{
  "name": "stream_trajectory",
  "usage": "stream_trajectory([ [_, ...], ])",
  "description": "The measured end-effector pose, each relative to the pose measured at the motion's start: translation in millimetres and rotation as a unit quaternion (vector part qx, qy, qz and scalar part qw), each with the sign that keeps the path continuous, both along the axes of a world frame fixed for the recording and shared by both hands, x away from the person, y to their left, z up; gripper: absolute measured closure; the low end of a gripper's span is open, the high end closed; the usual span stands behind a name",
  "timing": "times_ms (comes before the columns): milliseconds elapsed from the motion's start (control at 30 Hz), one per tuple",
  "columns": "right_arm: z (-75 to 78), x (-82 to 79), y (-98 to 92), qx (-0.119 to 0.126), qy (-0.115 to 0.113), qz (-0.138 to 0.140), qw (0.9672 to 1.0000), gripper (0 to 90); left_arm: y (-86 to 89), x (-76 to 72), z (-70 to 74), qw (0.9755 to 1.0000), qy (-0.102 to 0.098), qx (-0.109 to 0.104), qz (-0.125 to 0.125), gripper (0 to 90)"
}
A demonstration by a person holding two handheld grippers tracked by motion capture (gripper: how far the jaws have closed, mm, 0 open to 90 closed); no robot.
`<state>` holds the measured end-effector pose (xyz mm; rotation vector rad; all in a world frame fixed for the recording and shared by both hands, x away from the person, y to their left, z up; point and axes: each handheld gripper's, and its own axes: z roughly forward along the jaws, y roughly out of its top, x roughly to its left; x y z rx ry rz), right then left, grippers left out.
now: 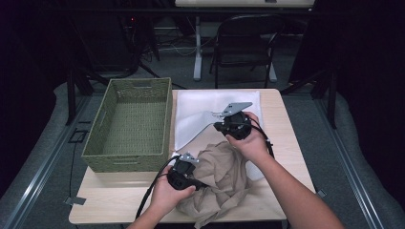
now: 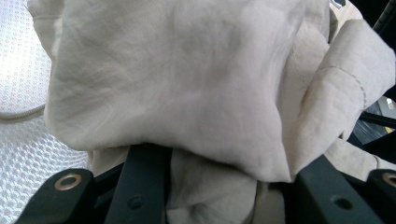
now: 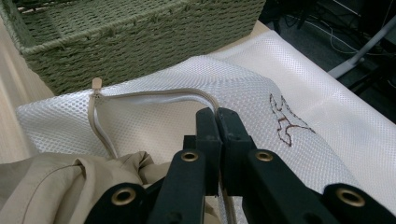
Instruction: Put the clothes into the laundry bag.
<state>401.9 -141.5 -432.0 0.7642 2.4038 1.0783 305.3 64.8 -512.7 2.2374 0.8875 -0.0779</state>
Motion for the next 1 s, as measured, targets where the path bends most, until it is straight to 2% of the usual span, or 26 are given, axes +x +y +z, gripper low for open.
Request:
stream_trajectory([
  [533,20.5,0.6,-2.2,-0.005,-0.02,-0.003,0.9998,88.0,-0.4,2.6,0.5,1.0,0.005,0.0,0.005,66.0],
  [800,20.1,-1.8,0.2,-0.007,-0.019,0.002,0.9998,88.1,-0.9,16.2,10.5,0.9998,0.0,-0.006,0.02,66.0],
  [1000,20.5,-3.7,2.6,-0.004,-0.019,0.007,0.9998,88.1,-0.9,30.7,10.6,0.9991,0.004,-0.01,0.04,66.0],
])
